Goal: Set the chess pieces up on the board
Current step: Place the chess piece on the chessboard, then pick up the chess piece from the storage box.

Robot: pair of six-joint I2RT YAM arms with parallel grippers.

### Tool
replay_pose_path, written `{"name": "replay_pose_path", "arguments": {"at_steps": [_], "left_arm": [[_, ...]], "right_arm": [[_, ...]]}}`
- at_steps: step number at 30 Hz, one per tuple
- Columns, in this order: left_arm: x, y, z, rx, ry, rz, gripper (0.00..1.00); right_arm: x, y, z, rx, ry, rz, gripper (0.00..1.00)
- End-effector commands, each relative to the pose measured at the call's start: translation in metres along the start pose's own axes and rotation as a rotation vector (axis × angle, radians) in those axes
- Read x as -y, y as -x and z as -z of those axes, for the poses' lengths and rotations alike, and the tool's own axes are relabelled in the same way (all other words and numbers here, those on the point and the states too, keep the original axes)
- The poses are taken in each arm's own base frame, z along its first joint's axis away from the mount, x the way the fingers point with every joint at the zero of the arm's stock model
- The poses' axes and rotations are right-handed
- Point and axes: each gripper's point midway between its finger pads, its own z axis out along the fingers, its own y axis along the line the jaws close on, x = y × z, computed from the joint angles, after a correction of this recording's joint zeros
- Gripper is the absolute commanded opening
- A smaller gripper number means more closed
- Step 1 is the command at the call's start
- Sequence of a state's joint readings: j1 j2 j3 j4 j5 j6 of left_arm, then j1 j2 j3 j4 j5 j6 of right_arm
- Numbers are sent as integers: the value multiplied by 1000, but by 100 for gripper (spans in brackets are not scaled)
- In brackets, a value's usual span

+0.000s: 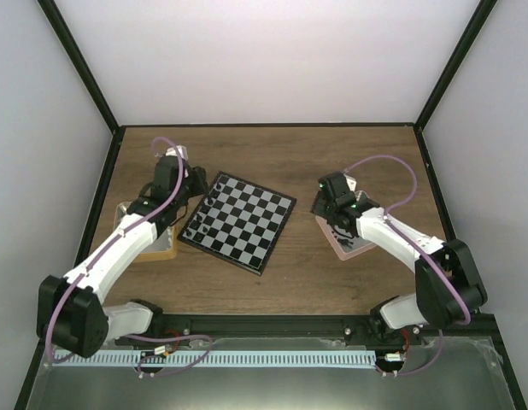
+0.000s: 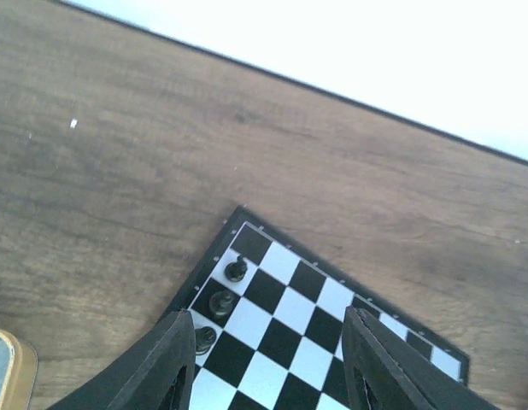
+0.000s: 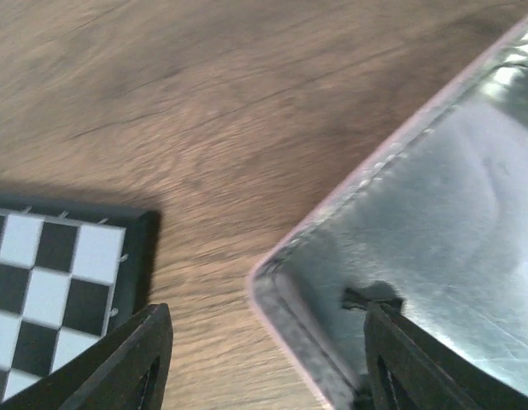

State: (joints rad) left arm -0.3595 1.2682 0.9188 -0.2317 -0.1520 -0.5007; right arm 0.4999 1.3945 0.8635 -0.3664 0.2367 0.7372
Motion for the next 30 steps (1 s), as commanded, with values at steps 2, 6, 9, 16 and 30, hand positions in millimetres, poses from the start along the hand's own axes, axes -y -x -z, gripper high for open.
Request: {"name": "replay_pose_path", "arguments": {"at_steps": [2,6,9,16,30], "left_arm": [[16,20,27,48,-85,-36,50],[23,20,29,48,-123,-35,50],[26,20,29,45,-140,-36,50],[25,18,27,37,-136,-44,50],[25,16,24,33,-138,-49,49]], "right_arm": [[37,0,-10,-32,-102,-117,57],[53,-14,-25,-88,-142,-125,46],[60,-22,-34,-114,-165,-128,40],[68,-34,-49,-149,-179,-125,30],[93,-41,-58,-140,-197,-165,21]]}}
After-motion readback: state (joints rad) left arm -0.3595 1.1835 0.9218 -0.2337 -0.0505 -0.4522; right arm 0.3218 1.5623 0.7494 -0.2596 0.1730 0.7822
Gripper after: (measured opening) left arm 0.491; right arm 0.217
